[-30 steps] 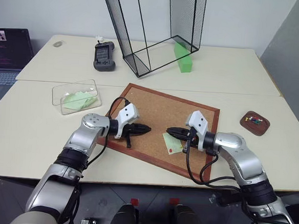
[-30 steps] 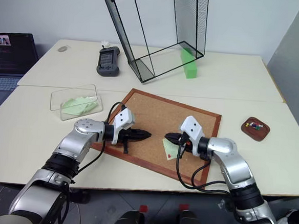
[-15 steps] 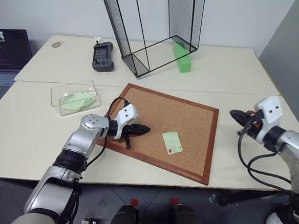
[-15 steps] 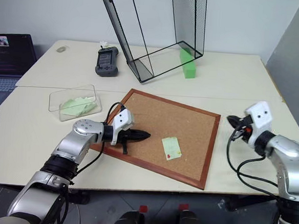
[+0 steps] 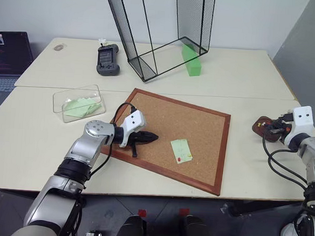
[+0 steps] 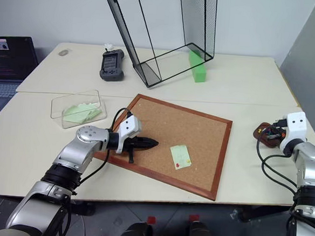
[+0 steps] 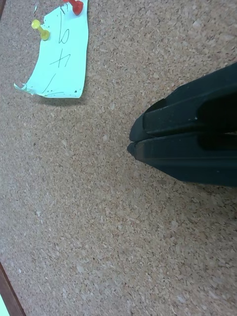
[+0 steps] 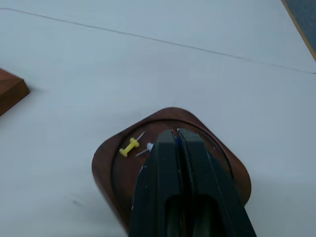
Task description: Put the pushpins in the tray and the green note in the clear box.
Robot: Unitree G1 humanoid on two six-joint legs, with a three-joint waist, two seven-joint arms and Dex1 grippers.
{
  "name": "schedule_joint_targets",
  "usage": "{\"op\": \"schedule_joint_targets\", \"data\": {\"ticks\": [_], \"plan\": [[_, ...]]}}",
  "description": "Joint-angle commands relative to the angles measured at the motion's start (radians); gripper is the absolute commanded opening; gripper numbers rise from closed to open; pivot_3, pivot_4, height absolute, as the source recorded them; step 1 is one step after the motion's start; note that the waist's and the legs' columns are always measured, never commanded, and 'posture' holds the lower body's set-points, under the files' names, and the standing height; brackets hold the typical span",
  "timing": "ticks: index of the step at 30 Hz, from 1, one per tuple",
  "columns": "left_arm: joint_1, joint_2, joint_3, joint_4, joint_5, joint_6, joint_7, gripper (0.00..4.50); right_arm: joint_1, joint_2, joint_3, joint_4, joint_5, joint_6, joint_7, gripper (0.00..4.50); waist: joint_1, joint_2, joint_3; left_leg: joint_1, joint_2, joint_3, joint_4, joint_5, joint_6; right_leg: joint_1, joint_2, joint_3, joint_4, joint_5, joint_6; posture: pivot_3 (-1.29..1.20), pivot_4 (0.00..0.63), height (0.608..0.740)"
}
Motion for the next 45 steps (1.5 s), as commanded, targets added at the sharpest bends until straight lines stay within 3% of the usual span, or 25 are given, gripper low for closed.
{"op": "schedule_joint_targets", "data": {"ticks": [1,4,12,23,32,35,37,39,45], "plan": [[0.035,0.017,-0.026,-0.014,0.021,0.021,-0.014,0.0,-0.038,0.005,-0.008,0.057,0.005,-0.032,-0.007,0.01,-0.001,0.0,0.0,0.0,0.0,0.0,0.0,0.0,0.0,0.0,0.0,0.0,0.0,0.0,0.0,0.0,0.15,0.74],[0.036,0.019,-0.024,-0.015,0.021,0.023,-0.013,0.0,-0.042,0.011,-0.011,0.073,0.008,-0.037,-0.008,0.01,-0.002,0.0,0.0,0.0,0.0,0.0,0.0,0.0,0.0,0.0,0.0,0.0,0.0,0.0,0.0,0.0,0.15,0.74],[0.022,0.018,-0.025,-0.005,0.022,0.02,-0.014,0.0,-0.03,0.01,-0.015,0.079,0.006,-0.05,-0.021,1.6,-0.003,0.0,0.0,0.0,0.0,0.001,0.0,0.0,0.0,0.0,0.0,0.001,0.0,0.0,0.0,0.0,0.15,0.74],[0.007,0.01,-0.031,0.016,0.026,0.01,-0.019,0.0,0.001,0.004,-0.045,0.0,0.04,-0.031,-0.017,1.6,-0.003,0.0,0.0,0.0,0.0,0.001,0.0,0.0,0.0,0.0,0.0,0.001,0.0,0.0,0.0,0.0,0.15,0.74],[0.007,0.011,-0.029,0.018,0.027,0.008,-0.023,0.0,0.102,-0.041,-0.081,-0.248,0.123,0.072,0.069,1.6,-0.001,0.001,0.0,-0.001,0.0,0.0,0.0,0.0,0.0,0.0,0.0,0.0,0.0,0.0,0.0,0.0,0.15,0.74],[0.008,0.012,-0.029,0.019,0.027,0.007,-0.025,0.0,0.165,-0.074,-0.052,-0.357,0.144,0.031,0.176,1.6,-0.001,0.001,0.0,0.0,0.0,0.0,0.0,0.0,0.0,0.0,0.0,0.0,0.0,0.0,0.0,0.0,0.15,0.74],[0.008,0.014,-0.033,0.021,0.029,0.011,-0.03,0.0,0.27,-0.111,-0.004,-0.562,0.234,0.069,0.346,1.6,0.0,0.001,-0.001,0.0,0.0,0.0,0.0,0.0,0.0,0.0,0.0,0.0,0.0,0.0,0.0,0.0,0.15,0.74],[0.007,0.013,-0.036,0.026,0.031,0.01,-0.032,0.0,0.347,-0.128,0.041,-0.695,0.26,0.06,0.427,1.6,0.0,0.001,-0.001,-0.001,0.0,-0.001,0.0,0.0,0.0,0.0,0.001,-0.001,0.0,0.0,0.0,0.0,0.15,0.74],[0.005,0.013,-0.045,0.031,0.037,0.017,-0.039,0.0,0.419,-0.068,0.196,-0.896,0.24,0.035,0.432,1.6,-0.002,0.001,-0.001,0.0,0.0,-0.001,0.002,0.0,0.0,0.001,0.001,0.0,0.0,0.0,0.001,0.0,0.15,0.74]]}}
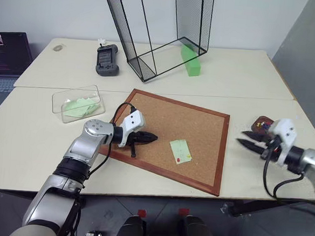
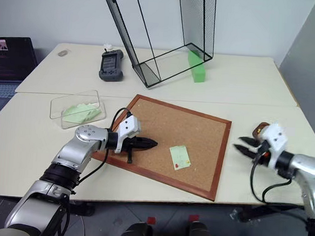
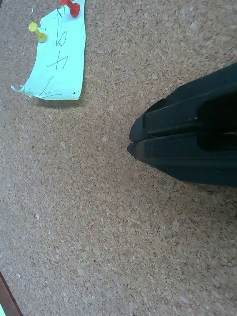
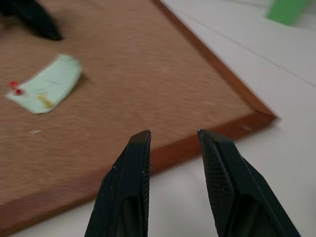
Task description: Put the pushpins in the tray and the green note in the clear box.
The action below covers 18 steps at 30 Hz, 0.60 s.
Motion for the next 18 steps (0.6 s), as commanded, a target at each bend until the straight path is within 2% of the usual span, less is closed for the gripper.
{"op": "schedule_joint_targets", "data": {"ticks": [1,7,18], "plan": [[0.016,0.004,-0.036,0.021,0.027,0.015,-0.02,0.0,0.007,0.045,0.098,-0.124,-0.013,-0.03,0.002,1.6,-0.001,0.0,0.0,0.0,0.0,0.0,0.0,0.0,0.0,0.0,0.0,0.0,0.0,0.0,0.0,0.0,0.15,0.74],[0.016,0.008,-0.041,0.02,0.03,0.016,-0.026,0.0,-0.053,0.142,0.272,-0.06,-0.12,-0.135,0.003,1.6,0.002,0.0,0.0,0.001,0.0,0.0,0.0,0.0,0.0,0.0,0.0,0.0,0.0,0.0,0.0,0.0,0.15,0.74],[0.038,0.017,-0.047,0.009,0.048,0.021,-0.002,0.0,-0.117,0.217,0.357,0.064,-0.169,-0.206,0.017,1.6,0.004,0.0,0.0,0.001,0.0,-0.001,-0.001,0.0,0.0,0.0,0.0,-0.001,0.0,0.0,0.0,0.0,0.15,0.74]]}}
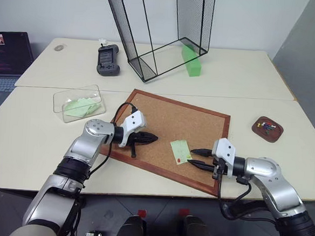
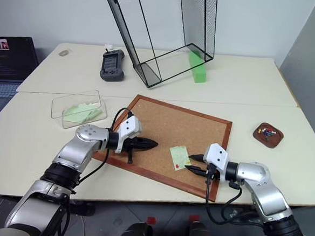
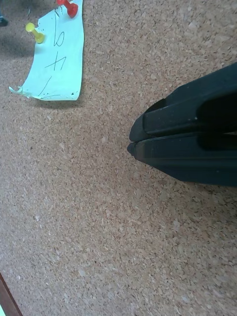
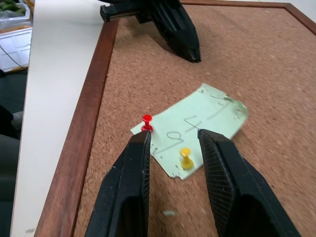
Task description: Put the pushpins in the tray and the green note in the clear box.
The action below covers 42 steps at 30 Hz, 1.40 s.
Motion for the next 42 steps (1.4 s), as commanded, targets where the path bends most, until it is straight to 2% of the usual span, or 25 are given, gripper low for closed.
{"op": "schedule_joint_targets", "data": {"ticks": [1,13,22,32,42], "plan": [[0.036,0.015,-0.039,0.021,0.043,0.021,-0.002,0.0,-0.032,0.008,0.011,0.02,-0.018,-0.036,0.019,1.6,0.0,0.0,0.0,0.0,0.0,0.0,0.0,0.0,0.0,0.0,0.0,0.0,0.0,0.0,0.0,0.0,0.15,0.74],[0.043,0.023,-0.035,0.01,0.04,0.028,0.0,0.0,-0.074,0.049,0.019,0.139,-0.039,-0.056,0.018,1.6,-0.002,0.0,0.0,0.0,0.0,0.001,0.0,0.0,0.0,0.0,0.0,0.0,0.0,0.0,0.0,0.0,0.15,0.74],[0.044,0.029,-0.034,0.003,0.038,0.034,-0.002,0.0,-0.09,0.067,-0.001,0.155,-0.021,-0.026,0.018,1.6,-0.003,0.0,0.0,0.0,0.0,0.0,0.0,0.0,0.0,0.0,0.0,0.0,0.0,0.0,0.0,0.0,0.15,0.74],[0.025,0.024,-0.031,0.008,0.034,0.039,-0.002,0.0,-0.082,0.067,-0.004,0.148,-0.014,-0.026,0.024,0.01,-0.004,0.0,0.0,0.0,0.0,0.0,0.0,0.0,0.0,0.0,0.0,0.0,0.0,0.0,0.0,0.0,0.15,0.74],[0.035,0.02,-0.034,0.0,0.033,0.046,-0.002,0.0,-0.085,0.048,-0.042,0.057,0.028,0.002,0.028,0.01,-0.004,0.0,0.0,0.0,0.0,0.0,0.0,0.0,0.0,0.0,0.0,0.0,0.001,0.0,0.0,0.0,0.15,0.74]]}}
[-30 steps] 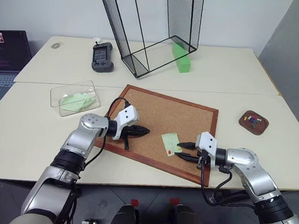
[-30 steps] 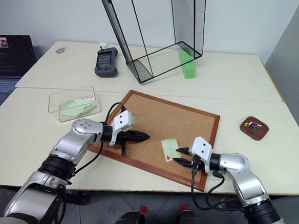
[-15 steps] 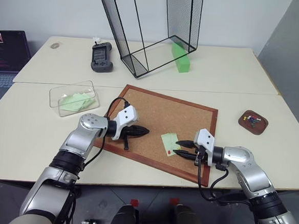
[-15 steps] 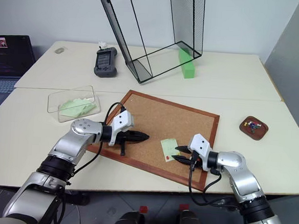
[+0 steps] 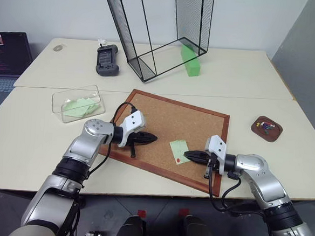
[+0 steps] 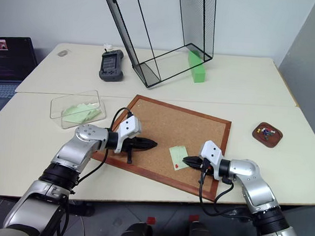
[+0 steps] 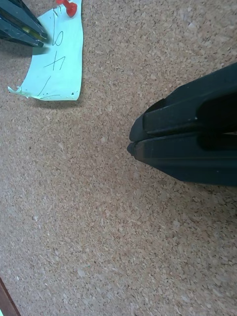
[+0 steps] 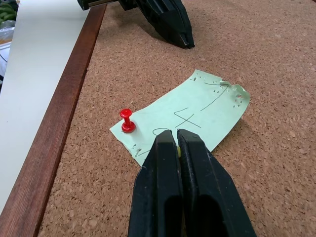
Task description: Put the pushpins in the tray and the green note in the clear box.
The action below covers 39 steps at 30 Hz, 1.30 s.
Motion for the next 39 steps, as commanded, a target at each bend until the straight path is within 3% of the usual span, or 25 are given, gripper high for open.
{"op": "schedule_joint_targets", "data": {"ticks": [1,11,17,24,29,39], "plan": [[0.031,0.012,-0.033,0.021,0.032,0.024,-0.006,0.0,-0.01,-0.018,-0.059,-0.13,0.06,0.022,0.01,0.01,0.0,0.0,0.0,0.0,0.0,0.0,0.0,0.0,0.0,0.0,0.0,0.0,0.0,0.0,0.0,0.0,0.15,0.74],[0.035,0.007,-0.032,0.02,0.026,0.03,-0.008,0.0,0.01,-0.036,-0.091,-0.246,0.082,0.071,-0.031,0.01,0.0,0.0,0.0,0.0,0.0,0.0,0.0,0.0,0.0,0.0,0.0,0.0,0.0,0.0,0.0,0.0,0.15,0.74],[0.042,0.009,-0.034,0.012,0.027,0.03,-0.01,0.0,0.027,-0.069,-0.252,-0.219,0.121,0.142,-0.125,0.01,0.001,0.0,0.0,0.0,0.0,0.0,0.0,0.0,0.0,0.0,0.0,0.0,0.0,0.0,0.0,0.0,0.15,0.74],[0.064,0.019,-0.035,-0.01,0.023,0.04,-0.02,0.0,0.003,-0.132,-0.54,0.03,0.067,0.206,-0.405,0.01,0.004,0.0,0.0,0.0,0.0,0.0,0.0,0.0,0.0,0.0,0.0,0.0,0.0,0.0,0.0,0.0,0.15,0.74],[0.058,0.013,-0.039,0.0,0.027,0.034,-0.023,0.0,-0.074,-0.147,-0.585,0.236,0.027,0.234,-0.53,0.01,0.0,0.002,-0.002,0.001,0.0,0.003,-0.001,0.0,0.0,0.0,-0.002,0.002,0.0,0.0,0.0,0.0,0.15,0.74],[0.039,0.017,-0.042,0.013,0.028,0.029,-0.033,0.0,-0.211,-0.133,-0.576,0.433,0.038,0.235,-0.556,0.01,-0.004,0.008,-0.005,0.001,-0.001,0.004,-0.001,0.0,0.0,0.0,0.0,0.003,0.0,0.0,0.0,0.0,0.15,0.74]]}}
